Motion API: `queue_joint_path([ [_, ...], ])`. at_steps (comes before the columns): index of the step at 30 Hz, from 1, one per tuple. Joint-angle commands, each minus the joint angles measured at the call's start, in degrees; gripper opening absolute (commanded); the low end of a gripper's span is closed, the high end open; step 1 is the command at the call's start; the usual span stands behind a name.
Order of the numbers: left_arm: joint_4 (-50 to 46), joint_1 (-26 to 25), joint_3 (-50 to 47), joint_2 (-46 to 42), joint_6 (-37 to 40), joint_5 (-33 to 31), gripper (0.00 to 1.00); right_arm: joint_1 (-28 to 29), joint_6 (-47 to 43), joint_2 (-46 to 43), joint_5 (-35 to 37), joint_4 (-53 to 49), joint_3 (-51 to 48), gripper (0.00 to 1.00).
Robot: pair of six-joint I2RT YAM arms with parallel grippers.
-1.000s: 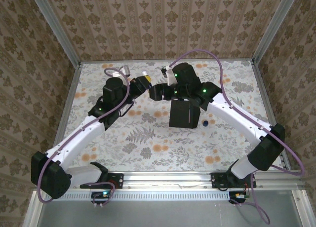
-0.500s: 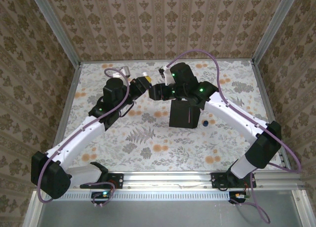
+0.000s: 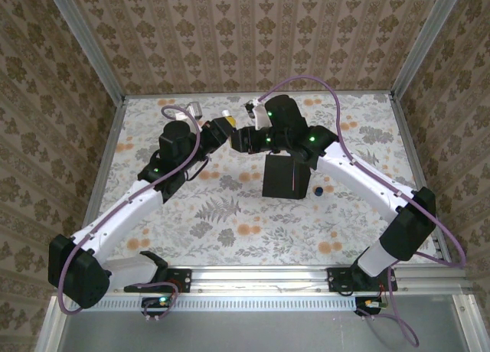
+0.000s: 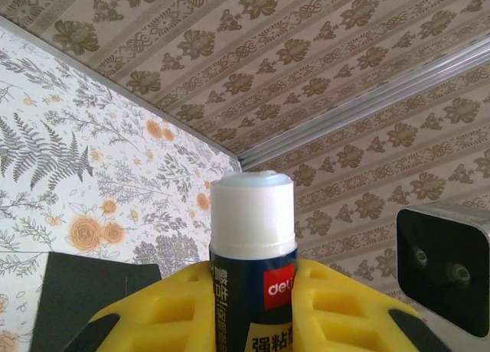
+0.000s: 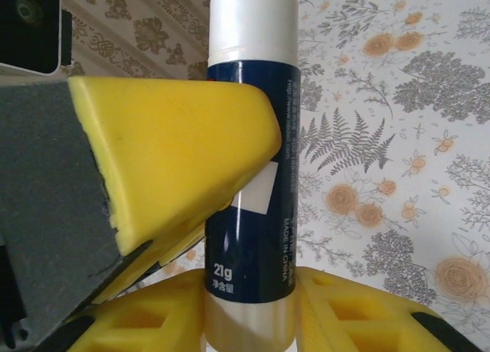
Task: Place the letter into the envelope and seal it
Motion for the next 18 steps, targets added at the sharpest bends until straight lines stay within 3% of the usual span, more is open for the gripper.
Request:
queue_joint_path([
  [1, 2.88, -0.13, -0.73, -0.25, -0.88, 1.14, 0.00, -1.26, 2.04, 0.16, -2.03, 3.23, -1.29, 0.30],
  [11, 8.13, 0.83, -1.93, -0.42, -1.11, 3.29, 0.00, -6.07, 11.56, -2.93, -12.88, 15.20, -7.89, 0.25],
  [18, 21.23, 1.96, -4.10, 1.01, -0.49, 10.87, 0.00, -12.13, 29.55, -2.92, -29.80, 41.65, -15.52, 0.25],
])
